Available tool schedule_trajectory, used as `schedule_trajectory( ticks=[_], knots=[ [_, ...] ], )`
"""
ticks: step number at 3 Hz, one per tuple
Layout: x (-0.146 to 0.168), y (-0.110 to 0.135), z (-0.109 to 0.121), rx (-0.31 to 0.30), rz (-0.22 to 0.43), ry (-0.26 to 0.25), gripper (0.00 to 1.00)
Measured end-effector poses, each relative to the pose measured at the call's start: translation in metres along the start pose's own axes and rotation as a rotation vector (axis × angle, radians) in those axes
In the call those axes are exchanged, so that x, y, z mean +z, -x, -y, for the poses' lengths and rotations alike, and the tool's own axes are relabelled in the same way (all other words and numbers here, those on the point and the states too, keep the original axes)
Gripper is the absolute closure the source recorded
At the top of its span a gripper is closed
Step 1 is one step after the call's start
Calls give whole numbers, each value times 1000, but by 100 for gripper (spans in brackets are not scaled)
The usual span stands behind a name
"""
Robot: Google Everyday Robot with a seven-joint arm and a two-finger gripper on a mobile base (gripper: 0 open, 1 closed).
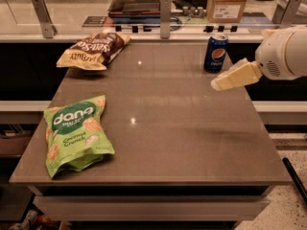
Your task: Move pepsi can near brown chip bag
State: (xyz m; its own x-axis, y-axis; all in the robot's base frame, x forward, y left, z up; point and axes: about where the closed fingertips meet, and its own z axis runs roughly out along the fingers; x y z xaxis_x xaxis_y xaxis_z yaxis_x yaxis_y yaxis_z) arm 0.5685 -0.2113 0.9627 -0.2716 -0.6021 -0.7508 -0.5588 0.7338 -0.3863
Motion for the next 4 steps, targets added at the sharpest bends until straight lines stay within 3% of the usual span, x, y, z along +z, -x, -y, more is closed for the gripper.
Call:
schedule_trajectory(
  ticks=[2,4],
  knots=[
    [45,11,48,136,167,-119,0],
    [105,20,73,247,266,-107,0]
  ],
)
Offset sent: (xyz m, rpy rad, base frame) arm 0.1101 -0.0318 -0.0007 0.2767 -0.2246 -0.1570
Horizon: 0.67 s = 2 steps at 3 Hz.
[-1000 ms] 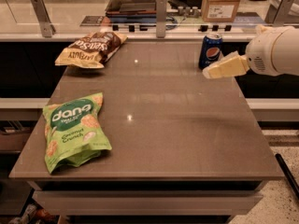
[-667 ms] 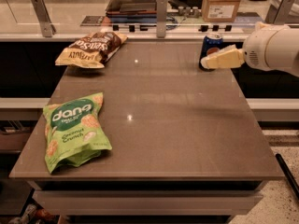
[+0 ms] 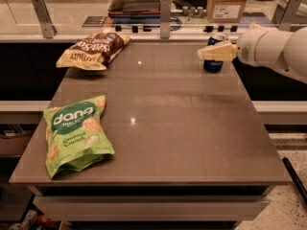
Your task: Move pepsi can near brown chip bag
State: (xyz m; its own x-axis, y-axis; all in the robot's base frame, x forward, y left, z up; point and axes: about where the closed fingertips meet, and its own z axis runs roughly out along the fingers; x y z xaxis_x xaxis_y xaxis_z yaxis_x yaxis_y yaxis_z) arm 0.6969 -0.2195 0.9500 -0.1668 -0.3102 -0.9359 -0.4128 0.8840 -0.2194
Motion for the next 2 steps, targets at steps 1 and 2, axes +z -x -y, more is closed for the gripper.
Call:
schedule_trajectory(
  ticks=[1,2],
  knots=[
    [29,-4,2,41,32,22,0],
    [59,-9,4,78,61,44,0]
  ],
)
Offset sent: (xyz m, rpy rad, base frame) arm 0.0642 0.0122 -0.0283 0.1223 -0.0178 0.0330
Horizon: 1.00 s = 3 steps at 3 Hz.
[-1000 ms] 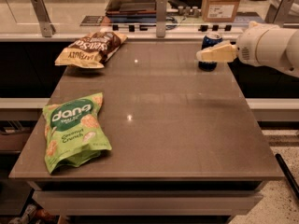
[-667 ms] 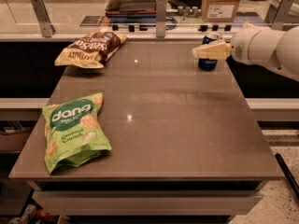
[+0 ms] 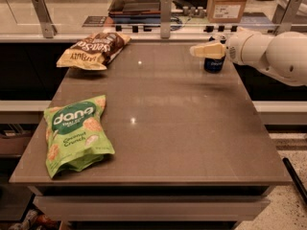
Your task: Move pepsi can near brown chip bag
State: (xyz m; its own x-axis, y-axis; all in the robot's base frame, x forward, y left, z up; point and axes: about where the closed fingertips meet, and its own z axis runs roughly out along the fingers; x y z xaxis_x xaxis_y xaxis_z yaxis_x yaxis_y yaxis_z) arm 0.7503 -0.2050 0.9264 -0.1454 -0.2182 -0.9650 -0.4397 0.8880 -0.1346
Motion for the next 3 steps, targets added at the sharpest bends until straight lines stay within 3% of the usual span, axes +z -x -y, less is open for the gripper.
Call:
schedule_trajectory(
  ticks=[3],
  knots=[
    [-10,-20,15,37,31,13,0]
  ],
)
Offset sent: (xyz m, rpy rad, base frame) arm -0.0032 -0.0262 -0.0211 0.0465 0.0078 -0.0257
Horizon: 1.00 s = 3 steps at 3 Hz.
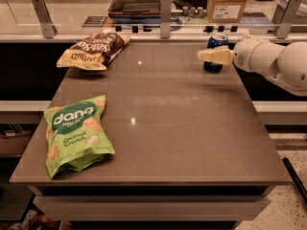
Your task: Move pepsi can near brown chip bag
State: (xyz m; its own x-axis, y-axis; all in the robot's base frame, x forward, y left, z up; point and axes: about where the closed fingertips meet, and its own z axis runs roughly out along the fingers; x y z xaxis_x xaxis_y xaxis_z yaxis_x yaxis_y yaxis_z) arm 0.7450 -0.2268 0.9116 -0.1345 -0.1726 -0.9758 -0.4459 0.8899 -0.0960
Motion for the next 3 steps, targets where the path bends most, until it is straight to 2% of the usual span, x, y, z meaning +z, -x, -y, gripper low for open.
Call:
schedule_trajectory(
  ticks=[1,3],
  knots=[
    [-5,-3,10,8,35,19,17],
    [-1,-2,6,7,37,26,64]
  ],
)
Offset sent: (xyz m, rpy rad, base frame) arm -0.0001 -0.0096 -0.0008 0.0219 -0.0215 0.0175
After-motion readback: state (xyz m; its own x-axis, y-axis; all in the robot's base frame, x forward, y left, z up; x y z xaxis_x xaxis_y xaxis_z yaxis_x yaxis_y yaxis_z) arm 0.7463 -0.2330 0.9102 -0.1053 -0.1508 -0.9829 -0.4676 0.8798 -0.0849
